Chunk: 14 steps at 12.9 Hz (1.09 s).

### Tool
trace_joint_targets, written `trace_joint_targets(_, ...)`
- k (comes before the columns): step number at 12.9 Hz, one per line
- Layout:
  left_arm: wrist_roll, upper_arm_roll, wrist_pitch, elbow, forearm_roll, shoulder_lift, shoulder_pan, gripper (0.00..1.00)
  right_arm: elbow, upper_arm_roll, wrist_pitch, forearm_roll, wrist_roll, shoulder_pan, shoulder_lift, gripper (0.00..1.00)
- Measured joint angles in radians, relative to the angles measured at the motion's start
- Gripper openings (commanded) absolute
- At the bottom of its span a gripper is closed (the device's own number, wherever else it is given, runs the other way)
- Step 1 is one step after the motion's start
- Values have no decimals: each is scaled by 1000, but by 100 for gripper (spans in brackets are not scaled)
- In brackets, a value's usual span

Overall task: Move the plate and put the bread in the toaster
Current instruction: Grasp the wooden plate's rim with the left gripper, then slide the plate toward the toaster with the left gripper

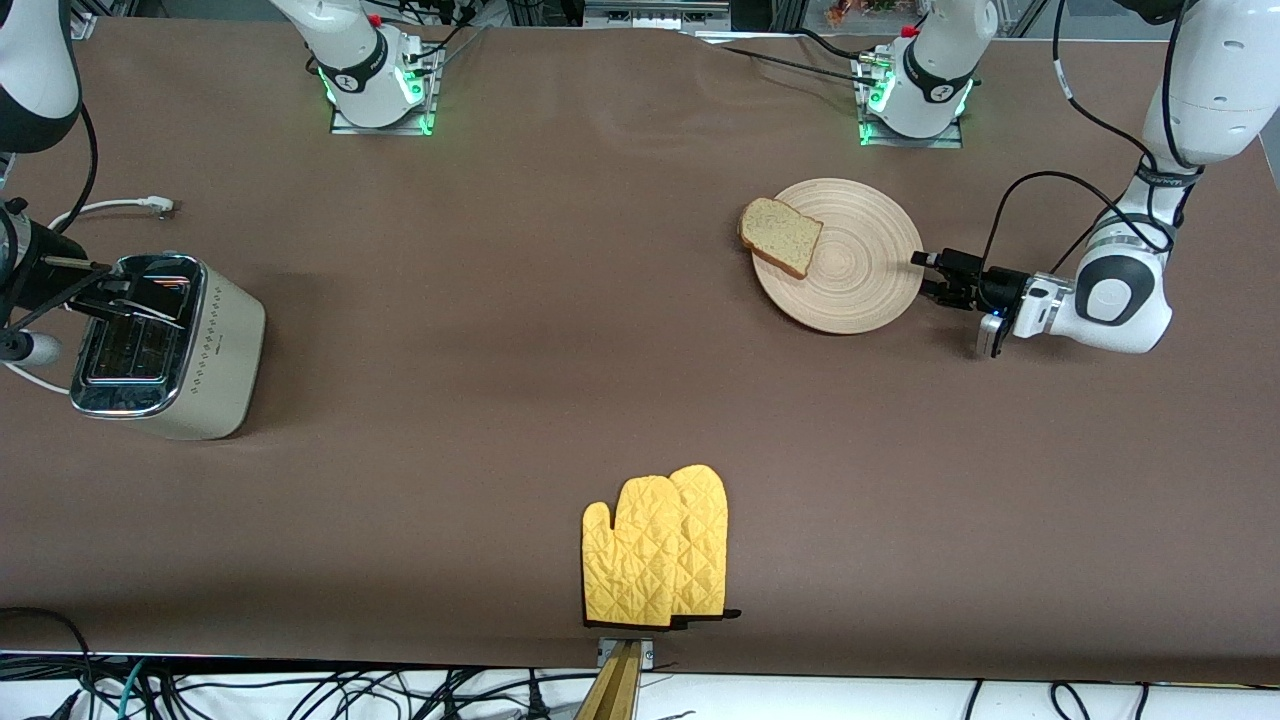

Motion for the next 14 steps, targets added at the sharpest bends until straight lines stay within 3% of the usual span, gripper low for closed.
trace_joint_targets(2,19,-3,10,-5,0,-4,-2,24,0,0,0,0,0,0,0,100)
trace_joint_targets(3,33,-4,17,-6,0,-5,-3,16,0,0,0,0,0,0,0,100)
trace_joint_targets(5,57,-4,33,-12,0,-4,-4,16,0,0,0,0,0,0,0,100)
trace_joint_targets(7,72,-4,44,-21,0,0,-4,2,0,0,0,0,0,0,0,100)
trace_joint_targets(8,77,-4,53,-23,0,3,-4,0,0,0,0,0,0,0,0,100)
trace_joint_targets(14,91,-3,66,-23,0,12,-4,0,0,0,0,-1,0,0,0,100)
